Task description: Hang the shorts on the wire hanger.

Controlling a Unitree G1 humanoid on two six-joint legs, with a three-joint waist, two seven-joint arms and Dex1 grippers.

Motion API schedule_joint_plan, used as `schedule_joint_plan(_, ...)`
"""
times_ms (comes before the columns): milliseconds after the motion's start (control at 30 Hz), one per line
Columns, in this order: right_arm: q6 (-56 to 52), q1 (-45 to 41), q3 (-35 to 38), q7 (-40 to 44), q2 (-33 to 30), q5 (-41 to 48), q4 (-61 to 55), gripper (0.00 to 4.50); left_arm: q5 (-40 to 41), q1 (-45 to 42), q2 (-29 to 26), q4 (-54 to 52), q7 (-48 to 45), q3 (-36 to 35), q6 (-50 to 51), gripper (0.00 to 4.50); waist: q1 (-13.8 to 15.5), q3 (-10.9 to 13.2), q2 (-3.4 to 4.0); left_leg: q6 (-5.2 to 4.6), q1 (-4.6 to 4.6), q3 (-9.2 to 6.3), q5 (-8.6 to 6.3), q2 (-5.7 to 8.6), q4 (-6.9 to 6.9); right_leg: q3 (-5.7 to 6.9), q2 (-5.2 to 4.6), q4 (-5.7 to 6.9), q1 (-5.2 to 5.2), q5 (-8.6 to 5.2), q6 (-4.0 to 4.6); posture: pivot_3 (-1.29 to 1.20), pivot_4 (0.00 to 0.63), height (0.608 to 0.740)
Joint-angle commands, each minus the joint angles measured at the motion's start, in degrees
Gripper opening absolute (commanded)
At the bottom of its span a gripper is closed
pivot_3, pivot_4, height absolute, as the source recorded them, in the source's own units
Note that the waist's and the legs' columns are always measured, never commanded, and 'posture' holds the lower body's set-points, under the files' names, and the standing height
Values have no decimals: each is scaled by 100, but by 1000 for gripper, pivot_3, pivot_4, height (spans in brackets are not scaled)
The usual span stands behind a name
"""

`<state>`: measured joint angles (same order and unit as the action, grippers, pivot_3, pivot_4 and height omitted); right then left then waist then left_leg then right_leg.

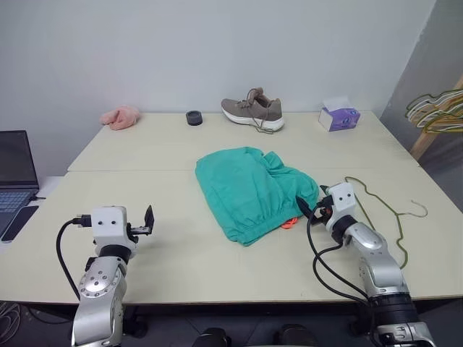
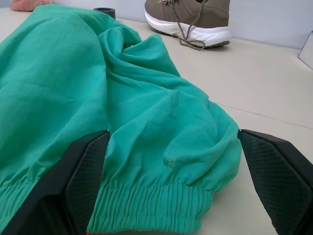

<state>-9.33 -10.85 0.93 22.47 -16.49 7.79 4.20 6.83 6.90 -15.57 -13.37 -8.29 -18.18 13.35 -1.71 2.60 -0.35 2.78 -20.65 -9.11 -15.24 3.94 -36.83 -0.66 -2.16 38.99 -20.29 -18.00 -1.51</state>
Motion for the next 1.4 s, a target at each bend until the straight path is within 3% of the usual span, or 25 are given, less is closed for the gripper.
schedule_joint_plan(33, 147, -69, 14, 25, 18, 13, -187, 4458, 52, -53, -57, -124, -30, -75, -198, 4500, 0, 0, 0, 0, 0, 0, 0, 0, 0, -1, 0, 0, 0, 0, 0, -45, 0, 740)
schedule_joint_plan(800, 427, -54, -261, 368, 4, 5, -253, 4458, 265, 180, -82, -323, -113, -343, -515, 4500, 6, 0, 0, 0, 1, 2, 0, -3, 0, -2, 2, 0, -1, 0, 0, -35, 0, 740)
schedule_joint_plan(967, -43, 21, -410, 1130, -112, 541, -730, 4458, 548, 315, -165, -392, -476, -346, -540, 4500, 0, 0, 0, 0, 1, 7, 0, -6, 0, -3, 3, 0, -1, 0, 0, -60, 0, 740)
schedule_joint_plan(1067, -447, 96, -804, 2039, -597, 835, -1462, 4458, 1000, 457, -390, -424, -1074, -303, -251, 4500, -16, 4, 5, -2, -1, 13, -2, -14, 0, -4, 6, -2, -2, -1, -1, -81, 0, 740)
schedule_joint_plan(1233, -339, 8, -1572, 3082, -1505, 454, -1784, 4458, 1358, 683, -1170, -407, -2260, -84, 29, 4500, -31, 6, 1, -7, 1, 20, -9, -28, 0, 0, 14, -4, -2, -3, -2, -109, 0, 740)
schedule_joint_plan(1400, -226, -472, -2255, 3633, -1664, 64, -1531, 4458, 1400, 702, -1940, -267, -3183, 74, 53, 4500, -80, 17, 7, -7, 6, 30, -9, -35, 0, -3, 18, -4, -2, 1, 6, -135, 0, 740)
